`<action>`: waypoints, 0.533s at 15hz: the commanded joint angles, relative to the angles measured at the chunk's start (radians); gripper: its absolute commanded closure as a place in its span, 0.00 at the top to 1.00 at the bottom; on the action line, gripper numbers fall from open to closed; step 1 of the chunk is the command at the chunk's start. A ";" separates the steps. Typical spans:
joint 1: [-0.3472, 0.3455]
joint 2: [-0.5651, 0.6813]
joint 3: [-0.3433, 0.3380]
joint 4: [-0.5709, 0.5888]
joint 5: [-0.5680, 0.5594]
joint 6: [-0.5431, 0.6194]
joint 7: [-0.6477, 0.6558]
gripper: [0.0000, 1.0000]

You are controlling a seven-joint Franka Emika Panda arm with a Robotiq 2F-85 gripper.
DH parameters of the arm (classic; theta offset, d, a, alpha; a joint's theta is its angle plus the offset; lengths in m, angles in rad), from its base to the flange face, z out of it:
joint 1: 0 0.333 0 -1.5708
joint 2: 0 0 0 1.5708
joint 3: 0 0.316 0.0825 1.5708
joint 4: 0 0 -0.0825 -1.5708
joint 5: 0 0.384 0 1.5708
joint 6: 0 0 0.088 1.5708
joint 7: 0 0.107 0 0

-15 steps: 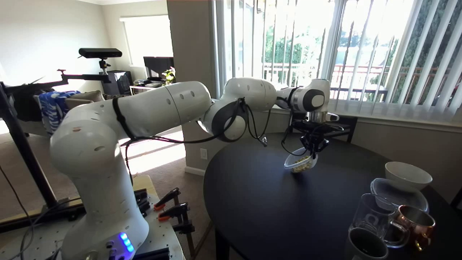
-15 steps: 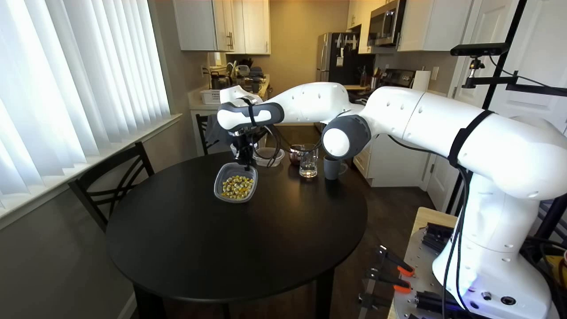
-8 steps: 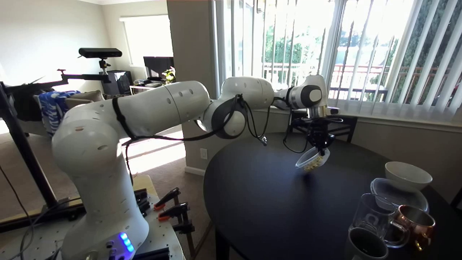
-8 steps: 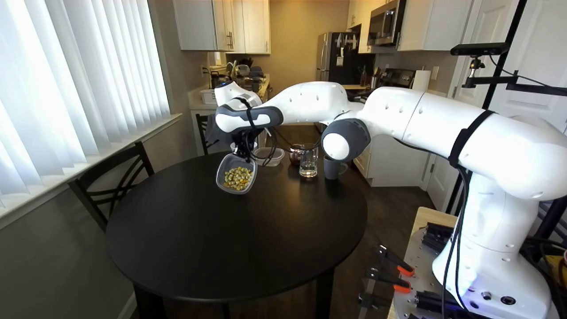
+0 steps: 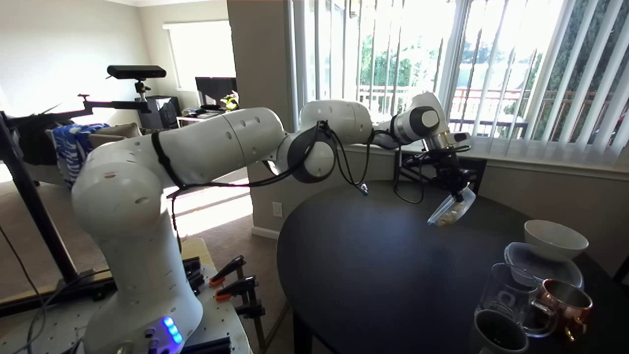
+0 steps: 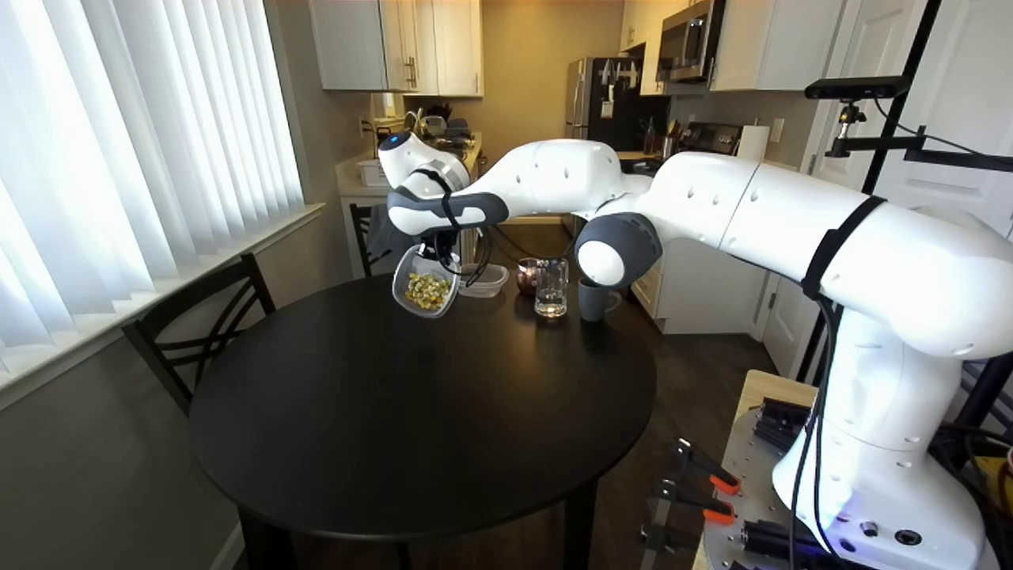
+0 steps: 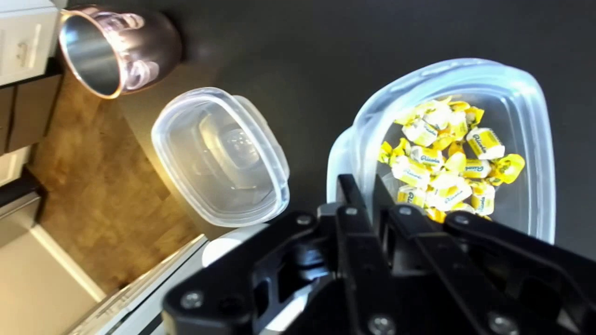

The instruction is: Take the candy out of the bowl

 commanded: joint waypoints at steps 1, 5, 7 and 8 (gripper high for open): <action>0.046 0.017 -0.092 -0.009 -0.108 0.003 0.131 0.02; 0.093 0.033 -0.168 -0.006 -0.209 -0.042 0.208 0.02; 0.113 0.039 -0.199 -0.005 -0.252 -0.065 0.226 0.02; 0.121 0.041 -0.211 -0.005 -0.270 -0.079 0.231 0.02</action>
